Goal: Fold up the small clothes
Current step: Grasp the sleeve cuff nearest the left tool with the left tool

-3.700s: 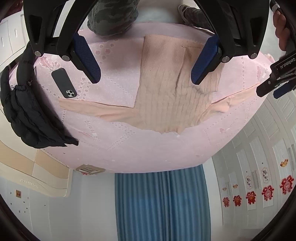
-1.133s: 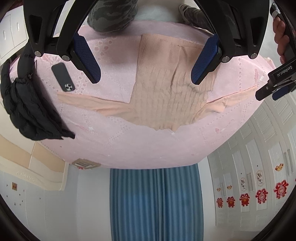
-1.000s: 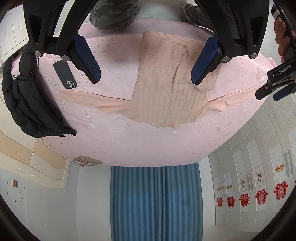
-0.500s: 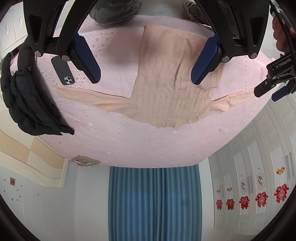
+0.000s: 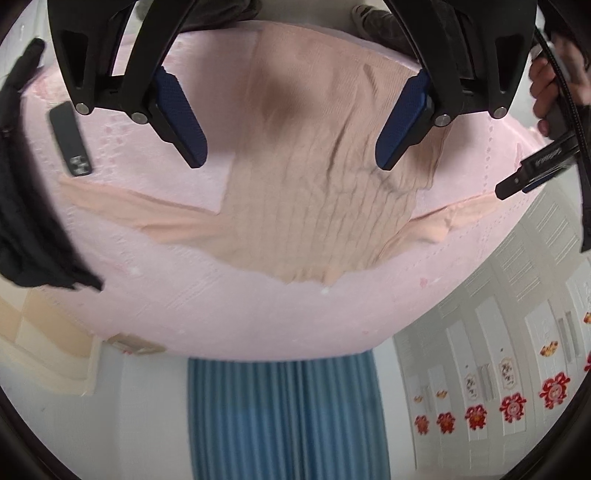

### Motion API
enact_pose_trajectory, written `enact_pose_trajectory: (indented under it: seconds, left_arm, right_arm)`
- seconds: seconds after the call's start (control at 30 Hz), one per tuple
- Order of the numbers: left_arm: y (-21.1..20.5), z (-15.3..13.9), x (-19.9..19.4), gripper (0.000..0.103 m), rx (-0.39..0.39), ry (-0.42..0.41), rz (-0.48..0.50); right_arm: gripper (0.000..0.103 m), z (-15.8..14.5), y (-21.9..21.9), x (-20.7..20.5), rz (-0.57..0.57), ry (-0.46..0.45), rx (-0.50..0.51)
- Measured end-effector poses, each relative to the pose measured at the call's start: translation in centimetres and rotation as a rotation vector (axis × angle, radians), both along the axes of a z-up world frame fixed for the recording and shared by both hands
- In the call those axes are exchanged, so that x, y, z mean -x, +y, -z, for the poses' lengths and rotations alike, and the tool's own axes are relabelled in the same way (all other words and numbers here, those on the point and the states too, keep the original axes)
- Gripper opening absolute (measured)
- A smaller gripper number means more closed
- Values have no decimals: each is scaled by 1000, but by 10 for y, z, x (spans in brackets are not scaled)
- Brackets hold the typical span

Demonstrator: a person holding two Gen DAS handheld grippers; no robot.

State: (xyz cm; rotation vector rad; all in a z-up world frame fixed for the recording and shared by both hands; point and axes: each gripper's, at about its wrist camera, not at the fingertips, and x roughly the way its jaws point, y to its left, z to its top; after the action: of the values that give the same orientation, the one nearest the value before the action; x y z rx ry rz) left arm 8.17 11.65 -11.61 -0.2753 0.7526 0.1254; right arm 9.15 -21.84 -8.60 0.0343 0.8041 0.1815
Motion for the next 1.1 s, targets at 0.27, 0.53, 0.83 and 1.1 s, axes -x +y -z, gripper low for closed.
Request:
enact_pose_trajectory:
  seconds: [0.27,0.53,0.83,1.1]
  left_arm:
    - [126,75,-17,85,237,79,-238]
    - [218,116,-38,65,312,70,-402]
    - [282,138,-73,44,384,-12,-523]
    - [295,125,-106,7,207,36,-572]
  right_arm:
    - [84,52,24,-40,-18,70,-26]
    - [84,93,46,-80,-13,110,-17]
    - [83,108,61,-131,8,103,-45]
    - [83,103,57,-170,17,39,-49]
